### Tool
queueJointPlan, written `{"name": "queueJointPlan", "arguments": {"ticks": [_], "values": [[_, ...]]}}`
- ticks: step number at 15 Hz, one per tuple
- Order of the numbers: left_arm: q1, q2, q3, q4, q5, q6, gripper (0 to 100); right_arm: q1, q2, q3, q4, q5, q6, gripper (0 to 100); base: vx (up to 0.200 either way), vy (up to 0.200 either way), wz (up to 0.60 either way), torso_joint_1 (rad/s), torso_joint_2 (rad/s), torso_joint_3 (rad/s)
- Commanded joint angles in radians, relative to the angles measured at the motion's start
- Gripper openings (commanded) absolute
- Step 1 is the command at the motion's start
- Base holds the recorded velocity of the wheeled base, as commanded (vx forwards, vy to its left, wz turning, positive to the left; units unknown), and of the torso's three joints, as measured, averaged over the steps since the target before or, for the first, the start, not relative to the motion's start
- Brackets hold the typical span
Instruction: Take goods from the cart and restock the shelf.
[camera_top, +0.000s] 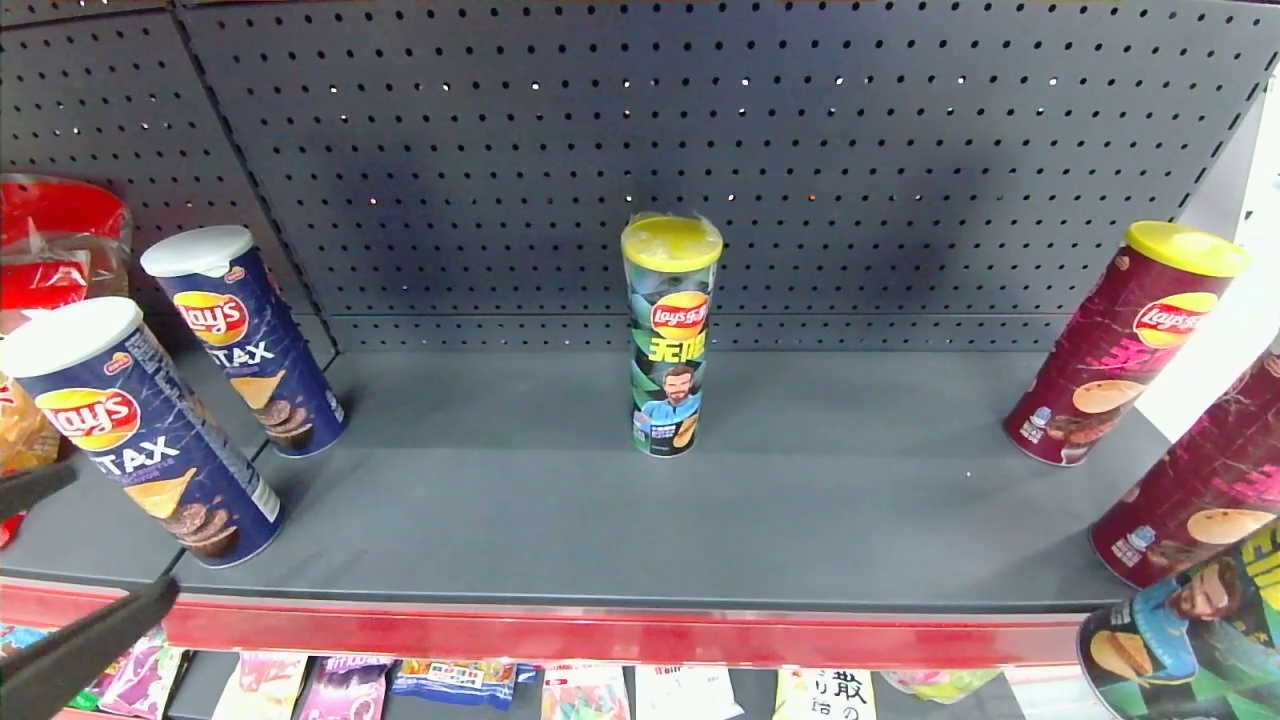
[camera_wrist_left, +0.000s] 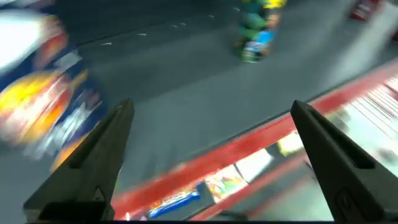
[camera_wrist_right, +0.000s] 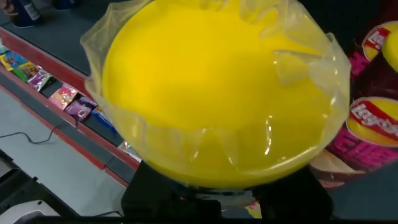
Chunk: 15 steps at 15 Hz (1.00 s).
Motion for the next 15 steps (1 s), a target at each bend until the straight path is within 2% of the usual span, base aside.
{"name": "queueJointPlan", "arguments": {"ticks": [1,2,4,7,10,11,12,15], "values": [[-0.186,0.425,-0.171,-0.082,-0.065,0.045,100,0.045,0.088,-0.031,-0.001,0.000,0.000,0,0.000,0.000,0.00,0.000,0.00,0.000],[-0.229,0.485,-0.202,-0.087,-0.062,0.041,100,0.056,0.092,-0.030,0.000,0.000,0.000,0,0.000,0.000,0.00,0.000,0.00,0.000],[-0.263,0.560,-0.245,-0.092,-0.062,0.041,100,0.059,0.094,-0.027,-0.001,0.000,0.000,0,0.000,0.000,0.00,0.000,0.00,0.000],[-0.333,0.744,-0.403,-0.093,-0.070,0.041,100,0.057,0.086,-0.018,-0.001,-0.002,0.004,0,0.000,0.000,0.00,0.000,0.00,0.000],[-0.341,0.927,-0.572,-0.107,-0.064,0.050,100,0.056,0.083,-0.019,-0.001,-0.002,0.006,0,0.000,0.000,0.00,0.000,0.00,0.000],[-0.342,0.965,-0.613,-0.119,-0.064,0.049,100,0.056,0.081,-0.021,-0.001,-0.002,0.006,0,0.000,0.000,0.00,0.000,0.00,0.000],[-0.342,0.967,-0.616,-0.119,-0.064,0.049,100,0.056,0.083,-0.021,-0.001,-0.002,0.006,0,0.000,0.000,0.00,0.000,0.00,0.000],[-0.359,1.070,-0.739,-0.119,-0.051,0.049,100,0.056,0.081,-0.016,-0.001,-0.002,0.006,0,0.000,0.000,0.00,0.000,0.00,0.000]]}}
